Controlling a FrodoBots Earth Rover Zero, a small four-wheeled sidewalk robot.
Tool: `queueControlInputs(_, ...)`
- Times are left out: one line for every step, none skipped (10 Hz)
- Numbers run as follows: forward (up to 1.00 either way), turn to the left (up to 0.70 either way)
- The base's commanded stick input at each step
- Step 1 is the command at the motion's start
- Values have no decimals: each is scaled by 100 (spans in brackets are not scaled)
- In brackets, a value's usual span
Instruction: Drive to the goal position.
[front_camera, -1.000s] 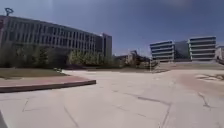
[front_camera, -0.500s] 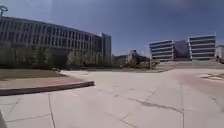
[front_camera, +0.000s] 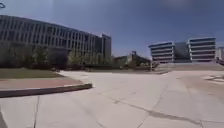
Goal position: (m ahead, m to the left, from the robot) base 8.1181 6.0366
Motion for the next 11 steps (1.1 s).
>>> queueControlInputs(70, -1)
queueControlInputs(70, -1)
queueControlInputs(70, -1)
queueControlInputs(70, -1)
queueControlInputs(70, -1)
queueControlInputs(70, -1)
queueControlInputs(70, -1)
queueControlInputs(70, -1)
queueControlInputs(70, -1)
queueControlInputs(70, -1)
queueControlInputs(70, -1)
